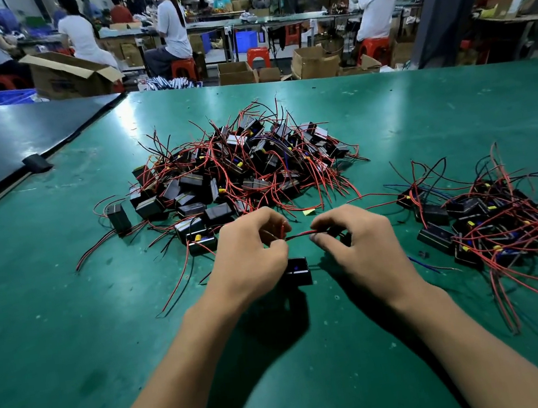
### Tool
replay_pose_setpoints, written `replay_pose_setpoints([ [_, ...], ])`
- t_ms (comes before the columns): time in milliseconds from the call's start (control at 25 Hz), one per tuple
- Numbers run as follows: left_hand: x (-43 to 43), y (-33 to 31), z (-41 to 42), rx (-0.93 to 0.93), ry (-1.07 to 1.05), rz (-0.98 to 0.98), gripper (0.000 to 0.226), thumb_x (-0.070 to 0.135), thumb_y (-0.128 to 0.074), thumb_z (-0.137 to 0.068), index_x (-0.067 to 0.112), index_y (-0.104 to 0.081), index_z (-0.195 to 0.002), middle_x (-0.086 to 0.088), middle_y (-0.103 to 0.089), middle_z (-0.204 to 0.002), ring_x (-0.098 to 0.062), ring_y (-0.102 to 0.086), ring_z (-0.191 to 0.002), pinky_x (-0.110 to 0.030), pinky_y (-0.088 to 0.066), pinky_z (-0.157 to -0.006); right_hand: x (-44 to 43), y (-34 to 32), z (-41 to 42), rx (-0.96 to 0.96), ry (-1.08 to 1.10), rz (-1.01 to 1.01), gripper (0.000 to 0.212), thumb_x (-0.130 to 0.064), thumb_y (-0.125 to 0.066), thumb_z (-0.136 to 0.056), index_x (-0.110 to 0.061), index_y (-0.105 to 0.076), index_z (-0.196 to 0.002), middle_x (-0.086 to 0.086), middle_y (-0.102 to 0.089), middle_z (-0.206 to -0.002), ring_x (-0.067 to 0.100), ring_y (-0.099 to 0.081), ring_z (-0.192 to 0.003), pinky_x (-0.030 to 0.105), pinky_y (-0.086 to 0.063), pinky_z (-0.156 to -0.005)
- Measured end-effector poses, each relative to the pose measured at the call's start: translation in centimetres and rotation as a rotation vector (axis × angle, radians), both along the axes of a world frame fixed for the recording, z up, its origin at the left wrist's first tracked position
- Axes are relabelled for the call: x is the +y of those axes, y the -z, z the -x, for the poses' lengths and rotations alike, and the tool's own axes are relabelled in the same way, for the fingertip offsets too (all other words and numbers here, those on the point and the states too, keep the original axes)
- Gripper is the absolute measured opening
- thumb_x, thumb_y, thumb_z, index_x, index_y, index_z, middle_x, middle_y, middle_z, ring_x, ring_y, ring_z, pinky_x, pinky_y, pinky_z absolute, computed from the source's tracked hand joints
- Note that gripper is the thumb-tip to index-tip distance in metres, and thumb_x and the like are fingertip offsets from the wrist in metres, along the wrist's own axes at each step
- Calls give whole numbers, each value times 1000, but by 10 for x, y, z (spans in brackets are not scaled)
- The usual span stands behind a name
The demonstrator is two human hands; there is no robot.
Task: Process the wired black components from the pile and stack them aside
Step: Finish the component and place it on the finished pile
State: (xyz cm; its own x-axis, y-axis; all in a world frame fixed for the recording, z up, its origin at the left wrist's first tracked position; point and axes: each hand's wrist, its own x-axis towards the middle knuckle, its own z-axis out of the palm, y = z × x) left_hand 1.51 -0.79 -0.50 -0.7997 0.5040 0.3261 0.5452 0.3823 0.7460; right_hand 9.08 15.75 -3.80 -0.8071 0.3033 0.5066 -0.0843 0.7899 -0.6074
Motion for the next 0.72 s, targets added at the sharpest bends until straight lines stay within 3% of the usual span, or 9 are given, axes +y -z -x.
replay_pose_setpoints([
  [160, 3, 2, -4, 24, -58, -98, 16, 1, -63, -75, 14, -64, -83, 2, -62, -79, -10, -58, -69, -19, -48, -62, -1, -1, 3, 9, 48, 243, 17, -20, -81, -81, -23, -65, -82, -12, -67, -70, 3, -62, -64, 14, -47, -61],
  [280, 4, 4, -3, -4, -35, -104, 11, 4, -64, -76, 13, -64, -81, 1, -65, -76, -12, -60, -69, -22, -49, -63, 3, -5, 1, -27, 46, 375, 18, -26, -84, -78, -23, -67, -77, -8, -70, -68, 5, -61, -58, 23, -51, -59],
  [400, 3, 6, -2, -9, 41, -66, 6, 9, -66, -81, 14, -69, -80, 6, -68, -72, -5, -62, -68, -21, -51, -67, 5, -9, -3, -72, 13, 505, 18, -34, -84, -77, -23, -69, -78, 3, -73, -70, 14, -64, -60, 35, -55, -60],
  [600, 4, 8, -1, -35, 55, -85, 15, 21, -65, -93, 15, -78, -94, 8, -74, -79, -5, -67, -73, -24, -54, -72, 7, -12, -2, -72, -7, 634, 19, -33, -78, -84, -17, -70, -80, 8, -75, -73, 17, -66, -63, 31, -49, -61],
  [720, 5, 9, 4, -104, -1, -91, 19, 25, -62, -95, 15, -78, -95, 8, -75, -81, -5, -69, -75, -20, -54, -73, 5, -12, -1, -69, -44, 673, 14, -28, -77, -86, -17, -69, -89, 7, -76, -76, 17, -71, -67, 22, -49, -61],
])
